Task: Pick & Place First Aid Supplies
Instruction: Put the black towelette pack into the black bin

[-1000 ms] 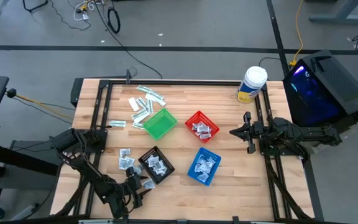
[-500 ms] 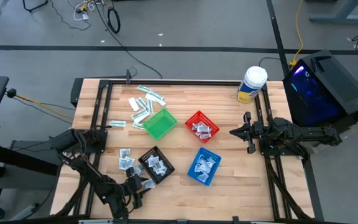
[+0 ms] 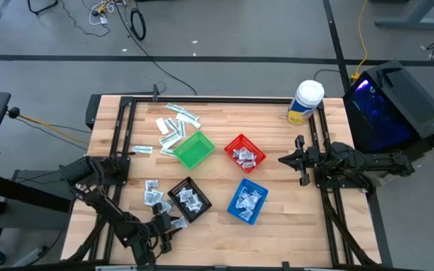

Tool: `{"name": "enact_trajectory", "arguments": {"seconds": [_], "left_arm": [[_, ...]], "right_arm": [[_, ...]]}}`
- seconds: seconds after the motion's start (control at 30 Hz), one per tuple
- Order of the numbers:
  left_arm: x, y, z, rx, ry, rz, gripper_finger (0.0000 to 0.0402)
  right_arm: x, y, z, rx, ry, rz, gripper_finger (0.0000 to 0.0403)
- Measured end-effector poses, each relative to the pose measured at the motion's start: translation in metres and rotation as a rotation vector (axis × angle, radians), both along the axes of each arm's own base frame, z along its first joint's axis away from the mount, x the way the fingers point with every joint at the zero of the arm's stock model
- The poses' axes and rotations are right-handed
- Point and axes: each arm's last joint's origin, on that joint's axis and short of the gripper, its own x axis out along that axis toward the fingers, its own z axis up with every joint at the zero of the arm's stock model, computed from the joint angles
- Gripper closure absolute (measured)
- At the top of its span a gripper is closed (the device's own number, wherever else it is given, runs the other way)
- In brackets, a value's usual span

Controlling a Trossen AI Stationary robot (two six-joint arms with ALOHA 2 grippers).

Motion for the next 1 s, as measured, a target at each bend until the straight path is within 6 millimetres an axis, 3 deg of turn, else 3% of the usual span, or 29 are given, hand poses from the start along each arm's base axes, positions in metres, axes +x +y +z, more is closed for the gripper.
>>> {"name": "enact_trajectory", "arguments": {"seconds": [0.53,1.0], "left_arm": [[-0.023,-0.022,0.026,-0.088,0.090,-0.186,0.0205],[0.002,-0.058,0.076,0.166,0.014,-0.473,0.0204]], "right_arm": [[0.000,0.000,0.000,0.000,0.000,0.000,0.0390],[0.000,0.000,0.000,0.000,0.000,0.000,0.0390]]}}
